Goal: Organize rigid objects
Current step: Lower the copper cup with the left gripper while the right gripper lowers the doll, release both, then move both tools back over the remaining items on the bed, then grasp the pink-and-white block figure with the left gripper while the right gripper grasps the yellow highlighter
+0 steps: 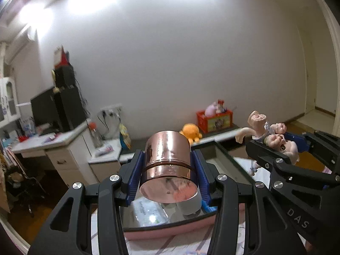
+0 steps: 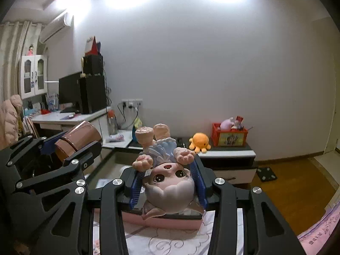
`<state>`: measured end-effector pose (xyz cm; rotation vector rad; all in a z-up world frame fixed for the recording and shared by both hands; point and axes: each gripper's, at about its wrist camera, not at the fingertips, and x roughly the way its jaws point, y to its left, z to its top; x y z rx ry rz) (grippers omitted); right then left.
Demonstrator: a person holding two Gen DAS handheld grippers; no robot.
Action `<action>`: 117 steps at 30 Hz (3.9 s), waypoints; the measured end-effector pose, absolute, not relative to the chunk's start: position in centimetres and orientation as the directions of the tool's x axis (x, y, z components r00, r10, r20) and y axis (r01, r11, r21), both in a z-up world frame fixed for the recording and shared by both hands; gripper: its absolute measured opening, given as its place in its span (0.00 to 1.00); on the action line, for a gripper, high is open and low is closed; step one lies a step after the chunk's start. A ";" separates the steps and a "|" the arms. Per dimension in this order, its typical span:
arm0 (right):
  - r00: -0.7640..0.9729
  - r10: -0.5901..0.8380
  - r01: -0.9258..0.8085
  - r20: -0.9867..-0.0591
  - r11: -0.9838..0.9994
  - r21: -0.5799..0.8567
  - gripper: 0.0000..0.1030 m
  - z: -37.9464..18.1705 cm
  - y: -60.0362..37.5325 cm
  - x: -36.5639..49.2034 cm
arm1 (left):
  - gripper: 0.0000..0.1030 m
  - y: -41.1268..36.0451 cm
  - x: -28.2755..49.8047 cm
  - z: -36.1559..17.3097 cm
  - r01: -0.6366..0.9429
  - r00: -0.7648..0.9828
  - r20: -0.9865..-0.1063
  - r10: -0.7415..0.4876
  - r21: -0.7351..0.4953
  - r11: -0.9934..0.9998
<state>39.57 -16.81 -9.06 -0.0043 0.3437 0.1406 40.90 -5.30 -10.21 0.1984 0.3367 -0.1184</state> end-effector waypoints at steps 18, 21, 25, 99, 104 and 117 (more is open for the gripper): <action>0.777 0.112 -0.127 -0.619 0.992 0.020 0.42 -18.9 -17.2 50.1 | 0.47 -4.3 51.6 -18.6 0.143 0.807 -0.591 -0.012 0.175 0.974; 0.775 0.094 -0.109 -0.624 0.994 0.014 0.43 -18.9 -17.4 51.2 | 0.48 -3.5 52.1 -18.9 0.102 0.809 -0.587 0.020 0.175 0.979; 0.778 0.075 -0.091 -0.624 0.996 0.006 0.74 -18.9 -17.5 51.7 | 0.71 -3.2 51.7 -18.7 0.063 0.825 -0.561 0.065 0.204 0.977; 0.812 0.146 -0.125 -0.565 0.989 0.077 1.00 -19.8 -21.0 26.3 | 1.00 2.1 26.2 -22.2 -0.009 0.747 -0.665 0.004 -0.003 1.000; 0.775 0.144 -0.135 -0.615 0.989 0.062 1.00 -21.4 -20.6 28.3 | 1.00 4.2 28.1 -23.5 -0.059 0.701 -0.711 0.051 0.013 0.998; 0.669 0.167 -0.244 -0.725 0.970 -0.001 1.00 -23.4 -20.1 33.1 | 0.62 4.2 31.7 -24.5 0.040 0.668 -0.744 -0.006 0.028 0.999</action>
